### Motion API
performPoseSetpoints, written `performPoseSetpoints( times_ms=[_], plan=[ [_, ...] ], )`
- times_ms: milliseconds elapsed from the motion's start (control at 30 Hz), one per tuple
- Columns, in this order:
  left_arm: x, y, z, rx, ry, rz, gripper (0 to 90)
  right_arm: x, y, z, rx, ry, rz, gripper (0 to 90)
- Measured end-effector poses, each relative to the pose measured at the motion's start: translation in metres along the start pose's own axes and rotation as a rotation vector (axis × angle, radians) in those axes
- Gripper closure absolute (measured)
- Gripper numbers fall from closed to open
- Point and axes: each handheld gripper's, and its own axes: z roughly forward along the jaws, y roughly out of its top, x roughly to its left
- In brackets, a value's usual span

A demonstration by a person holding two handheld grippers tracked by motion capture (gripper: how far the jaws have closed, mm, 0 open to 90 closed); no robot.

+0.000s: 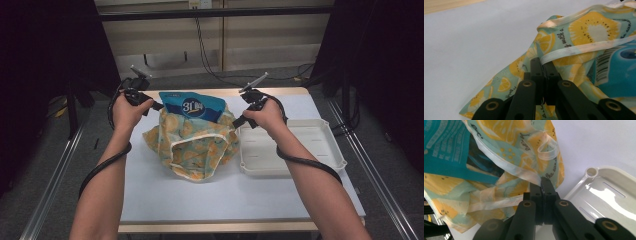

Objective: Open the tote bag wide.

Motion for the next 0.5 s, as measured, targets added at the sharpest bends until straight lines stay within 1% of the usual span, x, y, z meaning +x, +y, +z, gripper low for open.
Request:
performPoseSetpoints(
  times_ms=[67, 100, 167, 200, 233, 267, 300, 333, 433, 500],
  plan=[
    [0.0, -0.001, -0.002, -0.001, 0.003, -0.001, 86.1, 0.002, -0.001, 0.0, 0.004, -0.002, -0.002, 89.9],
    [0.0, -0.002, -0.003, -0.015, 0.01, -0.011, 82.9, 0.002, -0.001, 0.001, -0.004, -0.004, -0.007, 89.9],
    [0.0, -0.005, -0.006, -0.031, -0.003, -0.027, 78.1, 0.003, -0.002, 0.001, -0.01, 0.005, -0.005, 89.8],
    [0.0, -0.006, -0.008, -0.041, -0.015, -0.036, 73.7, 0.003, -0.002, 0.0, -0.008, 0.004, -0.007, 89.6],
    [-0.001, -0.008, -0.009, -0.046, -0.013, -0.041, 72.5, 0.004, -0.002, 0.0, -0.003, -0.001, -0.006, 89.6],
    [-0.001, -0.009, -0.011, -0.039, -0.003, -0.03, 71.0, 0.005, -0.003, -0.001, 0.002, 0.001, -0.004, 89.5],
    [-0.001, -0.011, -0.012, -0.037, 0.002, -0.03, 66.4, 0.005, -0.003, -0.002, 0.004, 0.001, -0.003, 89.5],
    [-0.001, -0.012, -0.014, -0.034, 0.002, -0.032, 63.9, 0.006, -0.004, -0.002, -0.001, -0.001, -0.001, 89.5],
    [-0.002, -0.017, -0.017, -0.055, -0.011, -0.06, 62.9, 0.007, -0.005, -0.005, -0.006, -0.005, -0.001, 89.5],
    [-0.003, -0.019, -0.018, -0.028, -0.019, -0.037, 60.5, 0.009, -0.006, -0.006, -0.009, -0.006, -0.002, 89.5]
  ],
)
